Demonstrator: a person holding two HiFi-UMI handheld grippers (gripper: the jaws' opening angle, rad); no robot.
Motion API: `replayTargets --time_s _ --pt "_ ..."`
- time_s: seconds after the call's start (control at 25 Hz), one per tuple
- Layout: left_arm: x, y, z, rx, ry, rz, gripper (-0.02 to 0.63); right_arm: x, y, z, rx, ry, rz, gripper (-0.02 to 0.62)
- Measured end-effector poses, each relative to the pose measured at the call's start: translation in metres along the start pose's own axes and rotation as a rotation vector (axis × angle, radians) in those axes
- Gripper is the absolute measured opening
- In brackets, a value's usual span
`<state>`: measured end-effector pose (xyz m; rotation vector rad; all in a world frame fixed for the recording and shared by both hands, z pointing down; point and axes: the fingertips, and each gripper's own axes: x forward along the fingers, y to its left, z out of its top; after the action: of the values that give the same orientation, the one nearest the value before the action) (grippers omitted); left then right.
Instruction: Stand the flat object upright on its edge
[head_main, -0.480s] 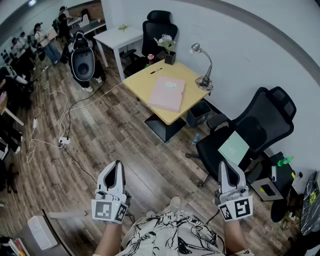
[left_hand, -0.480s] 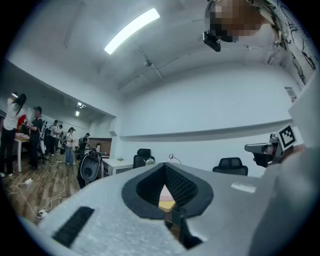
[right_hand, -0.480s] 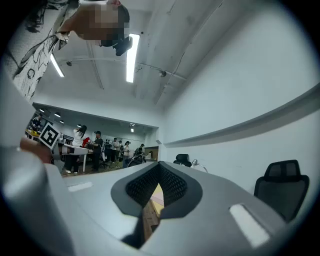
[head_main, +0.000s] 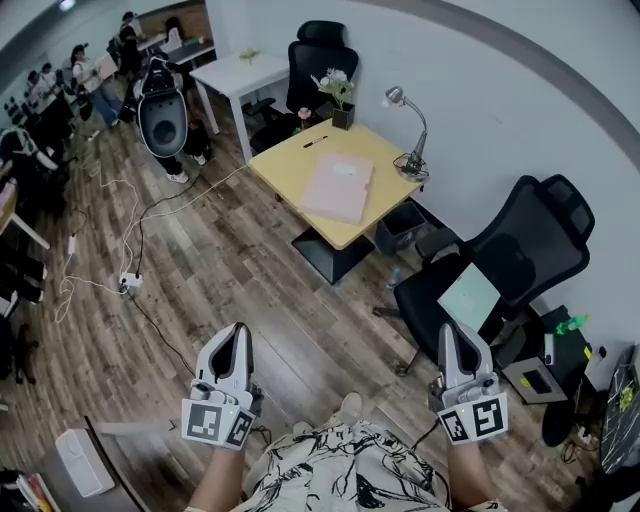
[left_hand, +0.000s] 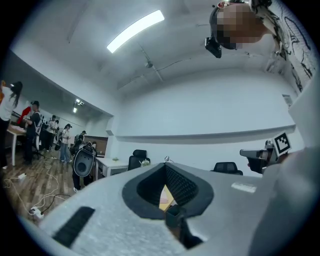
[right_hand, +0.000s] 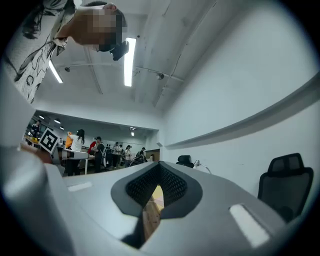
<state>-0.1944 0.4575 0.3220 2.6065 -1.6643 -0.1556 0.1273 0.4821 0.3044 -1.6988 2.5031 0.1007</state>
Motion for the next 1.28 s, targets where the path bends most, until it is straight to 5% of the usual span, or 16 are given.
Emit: replayTargets --time_s 0.48,0.6,1.0,1.28 --pt "-0.001 -0.007 0.003 0.092 -0.012 0.005 0.007 -0.002 0.004 -0.001 -0.012 0.000 0.014 0.012" --pt "-0.001 -0.005 0.002 0.106 -0.002 0.020 0.110 -0.003 0.006 -0.001 -0.006 -0.011 0.026 0.017" --pt "-0.002 0.008 0.003 0.098 -0.003 0.087 0.411 0.002 0.009 -0.001 0.018 -0.023 0.040 0.422" --pt "0.004 0.010 -0.001 0.092 0.006 0.123 0.511 0.010 0.004 -0.006 0.015 -0.019 0.072 0.475"
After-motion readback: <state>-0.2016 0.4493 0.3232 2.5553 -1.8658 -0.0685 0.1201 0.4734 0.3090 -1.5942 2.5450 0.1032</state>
